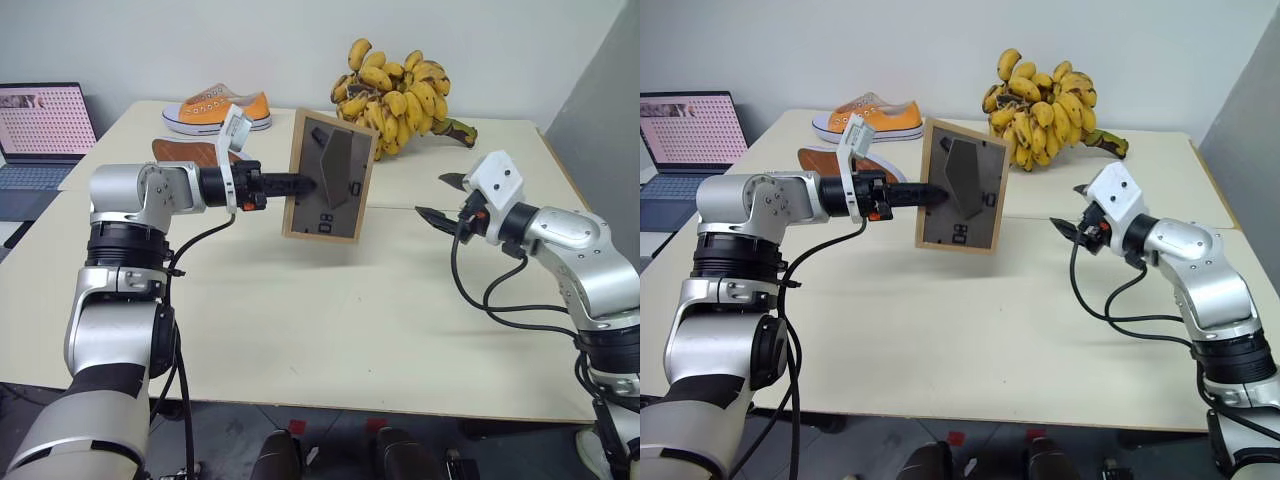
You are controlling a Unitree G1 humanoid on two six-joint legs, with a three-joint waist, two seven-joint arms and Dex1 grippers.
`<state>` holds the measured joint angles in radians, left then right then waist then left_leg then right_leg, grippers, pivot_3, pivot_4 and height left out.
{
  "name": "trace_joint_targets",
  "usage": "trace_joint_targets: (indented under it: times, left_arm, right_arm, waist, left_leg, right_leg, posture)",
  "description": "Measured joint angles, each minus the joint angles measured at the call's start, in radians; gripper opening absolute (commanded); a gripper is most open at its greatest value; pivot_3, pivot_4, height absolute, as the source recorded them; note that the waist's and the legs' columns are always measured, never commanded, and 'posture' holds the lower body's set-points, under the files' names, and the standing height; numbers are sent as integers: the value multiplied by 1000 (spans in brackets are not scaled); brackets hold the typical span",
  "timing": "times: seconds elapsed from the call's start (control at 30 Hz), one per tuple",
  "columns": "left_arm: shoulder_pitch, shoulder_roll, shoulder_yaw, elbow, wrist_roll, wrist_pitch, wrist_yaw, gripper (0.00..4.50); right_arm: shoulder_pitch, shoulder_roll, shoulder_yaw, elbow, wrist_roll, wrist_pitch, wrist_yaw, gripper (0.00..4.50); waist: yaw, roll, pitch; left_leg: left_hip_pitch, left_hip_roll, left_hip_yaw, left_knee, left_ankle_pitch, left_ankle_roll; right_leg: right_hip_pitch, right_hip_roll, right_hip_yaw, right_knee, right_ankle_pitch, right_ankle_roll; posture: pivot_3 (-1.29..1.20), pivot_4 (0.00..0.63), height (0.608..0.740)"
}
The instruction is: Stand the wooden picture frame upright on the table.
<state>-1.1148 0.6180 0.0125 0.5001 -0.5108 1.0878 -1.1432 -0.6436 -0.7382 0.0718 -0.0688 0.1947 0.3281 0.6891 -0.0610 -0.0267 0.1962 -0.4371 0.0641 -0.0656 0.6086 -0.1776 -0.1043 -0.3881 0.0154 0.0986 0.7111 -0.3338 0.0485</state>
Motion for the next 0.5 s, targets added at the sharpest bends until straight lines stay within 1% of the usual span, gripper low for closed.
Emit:
trace_joint_targets:
  times: [0.03,0.13,0.27,0.33,0.37,0.43,0.5]
  left_arm:
    - [18,0,-2,-33,-12,37,0,1318]
    - [59,3,6,-136,-67,156,22,1318]
    - [88,-5,34,-268,-141,281,69,1318]
    - [90,-16,52,-309,-171,322,96,1318]
    - [90,-23,64,-320,-185,340,111,1318]
    - [89,-39,91,-333,-205,375,141,1318]
    - [89,-45,110,-333,-220,399,168,1318]
  right_arm:
    - [-1,-4,5,39,-45,-84,-2,4396]
    - [-5,-3,47,167,-179,-345,-29,4396]
    - [-15,5,120,323,-396,-701,-161,4396]
    - [-38,5,151,383,-524,-862,-263,4396]
    - [-53,1,162,406,-617,-933,-355,4396]
    - [-96,-14,190,428,-832,-1052,-584,4396]
    - [-127,-15,192,441,-963,-1099,-756,4396]
  waist:
    - [-2,0,0]
    - [-4,0,0]
    - [-3,-1,0]
    - [-2,0,1]
    - [-2,0,1]
    - [-2,0,1]
    - [-2,0,1]
  left_leg:
    - [0,0,0,0,0,0]
    - [0,0,0,1,0,0]
    - [0,0,0,1,0,0]
    - [1,0,0,2,1,-1]
    - [1,0,0,2,1,-2]
    - [2,0,0,2,3,-4]
    - [2,0,-1,2,3,-4]
  right_leg:
    - [0,0,0,0,0,0]
    - [0,0,0,1,0,0]
    - [0,0,0,2,0,0]
    - [0,0,1,2,0,0]
    - [0,0,1,3,0,0]
    - [0,0,1,4,0,0]
    - [0,0,1,4,0,0]
  posture:
    - [0,150,740]
    - [0,150,740]
    - [0,150,740]
    - [0,150,740]
    - [0,150,740]
    - [0,150,740]
    - [0,150,740]
